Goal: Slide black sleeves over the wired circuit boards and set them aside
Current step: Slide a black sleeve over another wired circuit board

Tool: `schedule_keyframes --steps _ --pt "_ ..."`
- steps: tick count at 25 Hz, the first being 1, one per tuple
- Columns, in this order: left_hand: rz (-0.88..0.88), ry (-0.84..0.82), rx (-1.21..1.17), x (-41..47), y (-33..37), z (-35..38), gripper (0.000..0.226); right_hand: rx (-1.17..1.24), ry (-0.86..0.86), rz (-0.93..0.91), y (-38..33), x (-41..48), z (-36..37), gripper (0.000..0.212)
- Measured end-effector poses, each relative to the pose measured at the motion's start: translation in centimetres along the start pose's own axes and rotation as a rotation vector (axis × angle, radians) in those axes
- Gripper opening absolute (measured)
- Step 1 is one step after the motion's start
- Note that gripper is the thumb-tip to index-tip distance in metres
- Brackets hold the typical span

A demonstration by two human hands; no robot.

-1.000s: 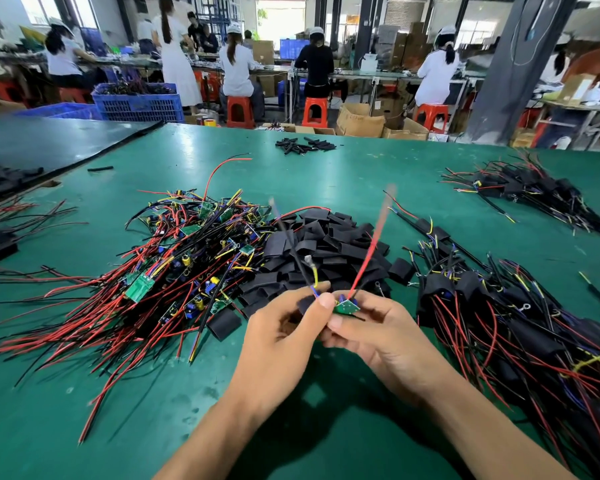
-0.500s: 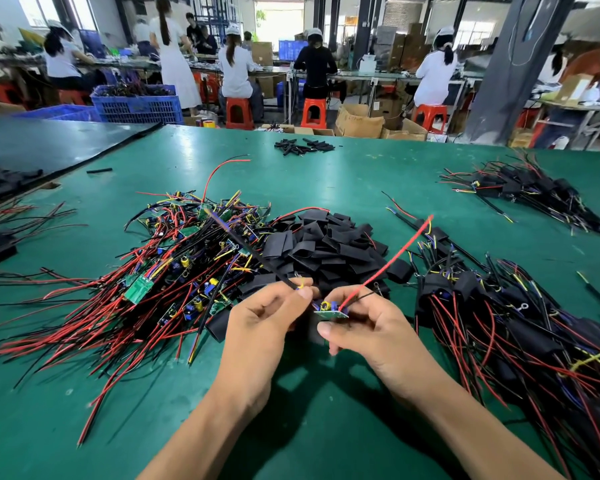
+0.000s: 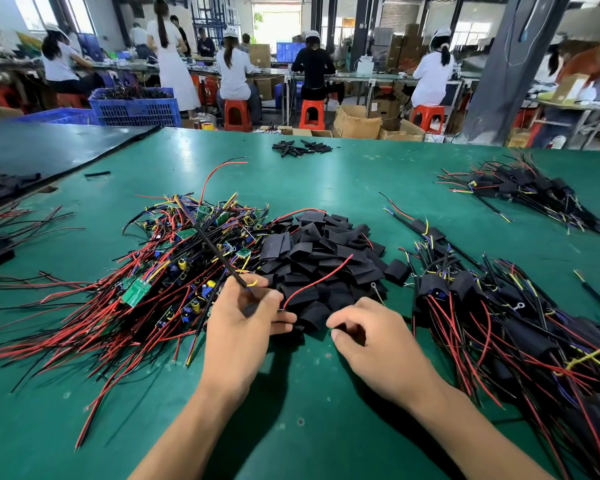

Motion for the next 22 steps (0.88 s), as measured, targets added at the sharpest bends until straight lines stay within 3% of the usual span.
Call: schedule_keyframes --steps 3,6,9,16,22 --pt "-0.042 -0.007 0.075 0.3 -0.4 -0.2 0.011 -0.039 -0.021 0.039 0.3 -0.1 0.0 0.030" --pt "-0.196 -0.016 0.050 1.3 -0.3 -0.1 0.012 -0.121 -0.032 0.115 0.4 -0.1 -0.5 0.041" --pt "-0.108 -0.027 -0.109 0.2 -0.2 0.0 0.010 -0.092 -0.034 0.127 0.6 0.1 -0.6 0.043" --pt "-0.228 -0.037 -0.274 0.3 0.7 -0.6 0.009 0.427 0.305 0.106 0.5 0.6 -1.4 0.036" --pt "-0.294 -0.083 -0.304 0.4 1.0 -0.8 0.026 0.809 0.256 0.086 -0.2 0.8 -1.8 0.009"
Point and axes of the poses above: each hand's wrist, its own x-axis towards the middle knuckle, its own z-axis out of the palm, y = z × x, the point moved 1 cm from there along x, towards the middle knuckle, and after that the axes turned 11 degrees about -y, right-handed, at the moved point
